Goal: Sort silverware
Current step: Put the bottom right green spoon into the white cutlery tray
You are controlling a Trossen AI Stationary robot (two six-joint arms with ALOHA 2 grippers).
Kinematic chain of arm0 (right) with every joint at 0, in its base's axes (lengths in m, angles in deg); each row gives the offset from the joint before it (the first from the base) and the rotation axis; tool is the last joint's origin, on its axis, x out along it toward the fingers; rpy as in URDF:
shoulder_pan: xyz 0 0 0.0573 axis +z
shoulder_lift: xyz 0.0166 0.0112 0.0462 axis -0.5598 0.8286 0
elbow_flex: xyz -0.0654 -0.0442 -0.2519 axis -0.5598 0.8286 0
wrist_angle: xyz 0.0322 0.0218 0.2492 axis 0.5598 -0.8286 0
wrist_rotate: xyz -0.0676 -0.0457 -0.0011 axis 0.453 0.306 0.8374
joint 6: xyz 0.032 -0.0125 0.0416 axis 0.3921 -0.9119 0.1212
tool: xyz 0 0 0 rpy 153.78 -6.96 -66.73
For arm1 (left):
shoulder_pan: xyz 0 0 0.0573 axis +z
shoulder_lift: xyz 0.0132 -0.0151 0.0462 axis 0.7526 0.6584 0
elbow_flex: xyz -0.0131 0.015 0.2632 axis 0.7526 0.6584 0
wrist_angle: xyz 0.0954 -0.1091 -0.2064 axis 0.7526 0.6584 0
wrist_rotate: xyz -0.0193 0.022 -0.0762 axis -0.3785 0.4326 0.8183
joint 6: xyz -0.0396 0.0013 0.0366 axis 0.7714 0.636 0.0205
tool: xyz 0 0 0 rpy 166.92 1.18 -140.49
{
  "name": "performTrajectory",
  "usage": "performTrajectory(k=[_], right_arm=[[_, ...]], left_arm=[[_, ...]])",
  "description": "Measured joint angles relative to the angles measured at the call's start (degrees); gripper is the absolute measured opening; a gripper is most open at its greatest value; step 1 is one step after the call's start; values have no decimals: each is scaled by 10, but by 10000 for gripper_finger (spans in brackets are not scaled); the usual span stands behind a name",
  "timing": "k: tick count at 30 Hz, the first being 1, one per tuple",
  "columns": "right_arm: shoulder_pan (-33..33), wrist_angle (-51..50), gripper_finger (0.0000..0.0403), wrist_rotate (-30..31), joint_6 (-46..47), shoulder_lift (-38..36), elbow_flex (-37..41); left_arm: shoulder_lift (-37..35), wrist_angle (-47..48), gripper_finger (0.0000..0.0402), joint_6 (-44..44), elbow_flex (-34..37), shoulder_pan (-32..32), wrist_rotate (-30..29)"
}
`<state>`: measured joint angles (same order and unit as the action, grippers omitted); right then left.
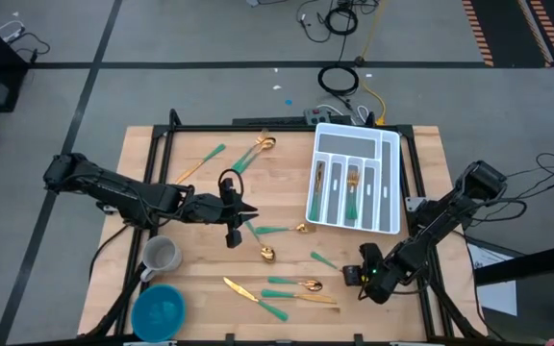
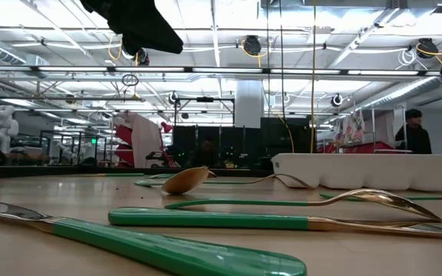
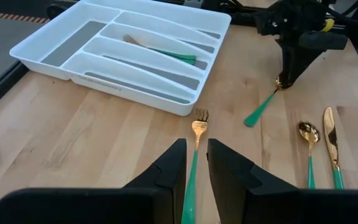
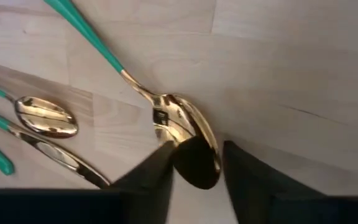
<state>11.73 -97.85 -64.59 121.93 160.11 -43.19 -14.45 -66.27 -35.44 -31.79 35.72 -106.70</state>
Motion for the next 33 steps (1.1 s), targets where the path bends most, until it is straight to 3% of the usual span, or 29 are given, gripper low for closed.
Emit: performTrajectory(k=[3, 5, 18, 33], right_arm=[[0, 0, 33, -3, -12, 1, 0], [-1, 11, 11, 0, -25, 2, 0], [-9, 7, 2, -3, -90, 1, 0], [-10, 21, 0, -5, -104, 1, 2]], left_arm=[[0, 0, 73, 0, 0, 0, 0], [0, 0, 73, -7, 0, 0, 0], [0, 0, 73, -15, 0, 19, -6], [0, 0, 73, -11, 0, 22, -6]])
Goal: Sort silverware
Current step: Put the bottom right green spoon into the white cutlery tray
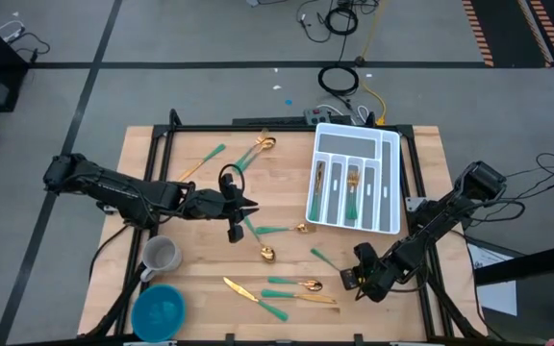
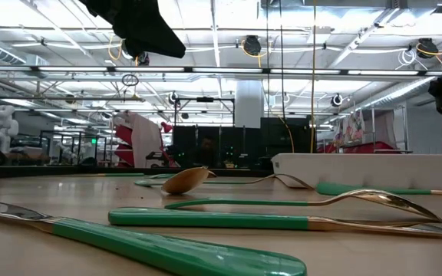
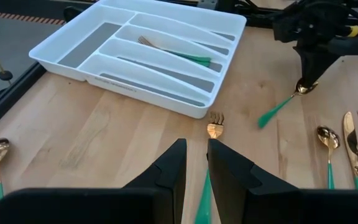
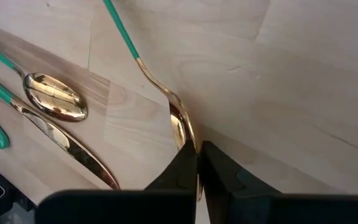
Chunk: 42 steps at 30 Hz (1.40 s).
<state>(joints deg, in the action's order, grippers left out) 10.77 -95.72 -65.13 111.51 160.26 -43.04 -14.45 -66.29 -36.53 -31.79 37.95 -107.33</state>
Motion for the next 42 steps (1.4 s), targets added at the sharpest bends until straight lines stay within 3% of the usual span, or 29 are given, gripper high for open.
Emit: performTrajectory(k=[8, 11, 15, 27, 30, 34, 39, 42], right_arm=[[-1, -7, 0, 57, -27, 2, -8], [-6, -19, 0, 38, -75, 2, -45], [-21, -109, 0, 0, -160, 2, -138], [-118, -748, 0, -4, -538, -1, -564], [-156, -714, 0, 11, -707, -30, -579], [-229, -740, 0, 26, -831, -26, -587], [-328, -739, 0, -25, -1056, -2, -586], [-386, -738, 0, -25, -1202, 20, -586]], left_arm=[[0, 0, 73, 1, 0, 0, 0], [0, 0, 73, 1, 0, 0, 0], [0, 0, 73, 3, 0, 0, 0], [0, 0, 73, 16, 0, 0, 0], [0, -1, 73, 16, 0, 0, 0], [0, 0, 73, 16, 0, -1, 0], [0, 0, 73, 18, 0, -1, 2], [0, -5, 73, 18, 0, -1, 2]])
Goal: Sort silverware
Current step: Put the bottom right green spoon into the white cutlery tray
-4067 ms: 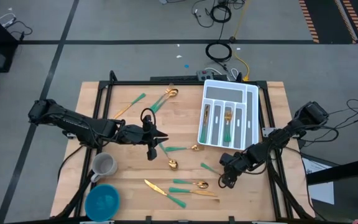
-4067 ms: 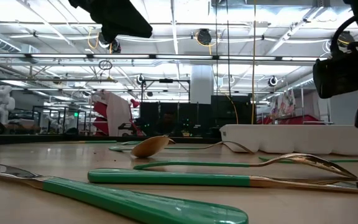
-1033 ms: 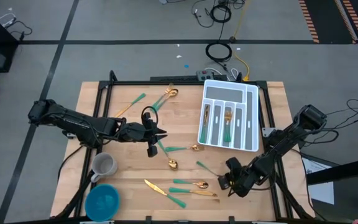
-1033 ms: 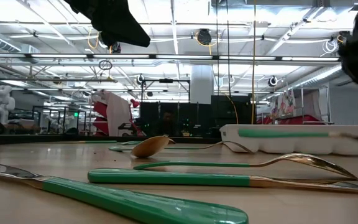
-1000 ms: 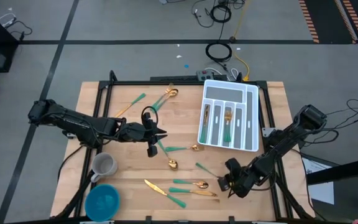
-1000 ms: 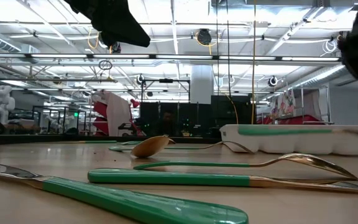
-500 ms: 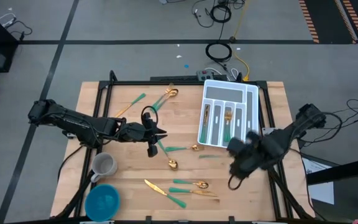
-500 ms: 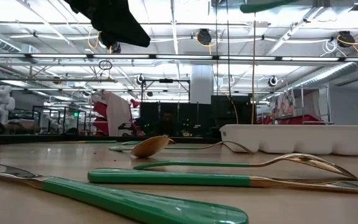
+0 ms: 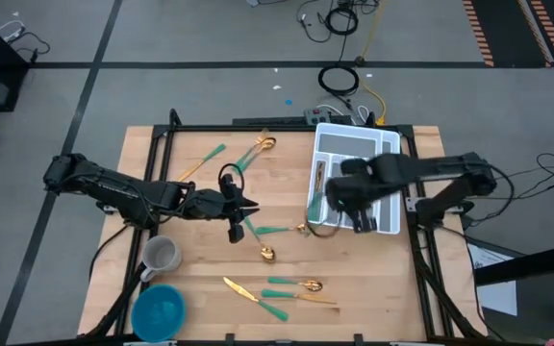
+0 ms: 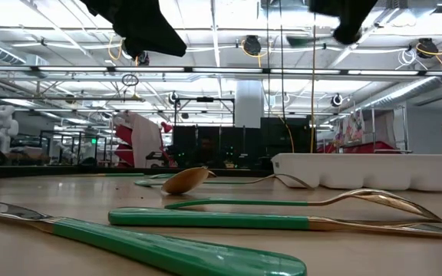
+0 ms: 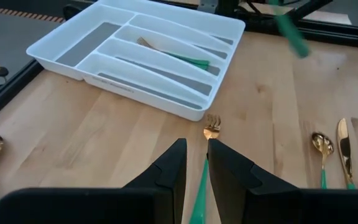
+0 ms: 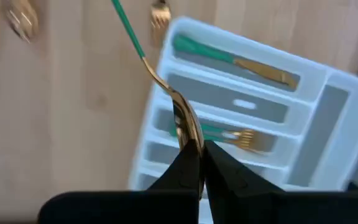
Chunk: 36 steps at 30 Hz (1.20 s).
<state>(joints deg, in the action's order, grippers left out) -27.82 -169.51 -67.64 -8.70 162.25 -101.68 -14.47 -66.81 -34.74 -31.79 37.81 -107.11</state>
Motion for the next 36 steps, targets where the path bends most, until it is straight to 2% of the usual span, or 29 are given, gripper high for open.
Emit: performTrajectory(k=[5, 10, 17, 25, 36], right_arm=[[-98, 0, 0, 45, -197, 40, 0], [-185, 0, 0, 41, -358, 101, 0], [-267, 0, 0, 9, -504, 179, 0], [-303, 0, 0, 6, -574, 245, 0], [-305, 1, 0, 7, -610, 313, 0]], left_arm=[[0, 1, 73, 0, 0, 0, 0], [0, 1, 73, 13, 0, 0, 0], [0, 3, 73, 13, 0, 0, 0], [0, 7, 73, 13, 0, 0, 0], [0, 7, 73, 13, 0, 1, 0]])
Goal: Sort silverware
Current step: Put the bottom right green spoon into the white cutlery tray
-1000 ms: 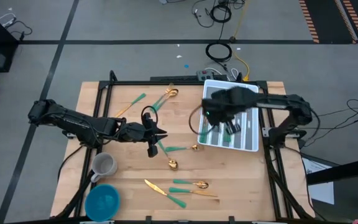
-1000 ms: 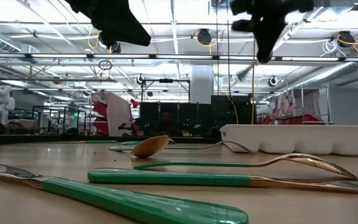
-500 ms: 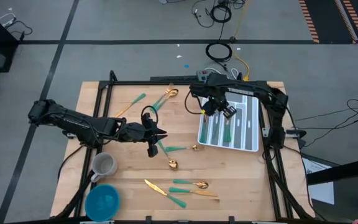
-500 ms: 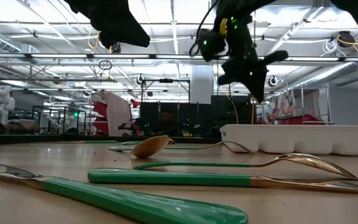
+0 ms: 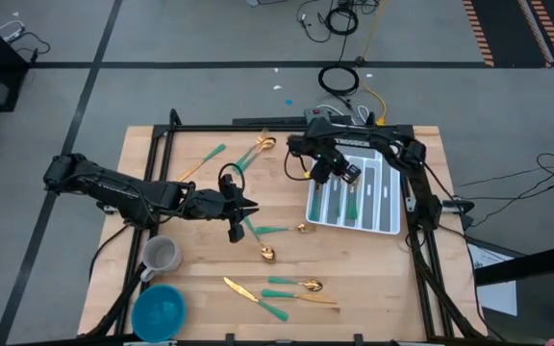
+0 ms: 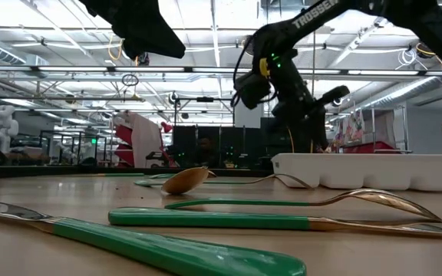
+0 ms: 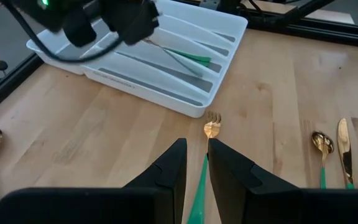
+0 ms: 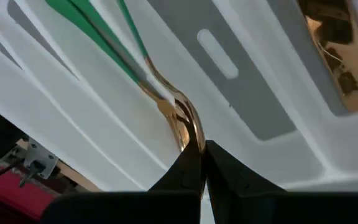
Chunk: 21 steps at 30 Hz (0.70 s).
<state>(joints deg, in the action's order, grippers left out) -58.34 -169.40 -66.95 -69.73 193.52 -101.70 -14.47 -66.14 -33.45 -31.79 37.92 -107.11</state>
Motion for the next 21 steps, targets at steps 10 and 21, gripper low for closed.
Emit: performTrajectory(k=[10, 21], right_arm=[[0, 46, 0, 0, -20, 37, 0], [-2, 79, 0, 1, -35, 37, 0]], left_arm=[[0, 0, 73, 0, 0, 0, -1], [0, 0, 73, 0, 0, 0, -2]])
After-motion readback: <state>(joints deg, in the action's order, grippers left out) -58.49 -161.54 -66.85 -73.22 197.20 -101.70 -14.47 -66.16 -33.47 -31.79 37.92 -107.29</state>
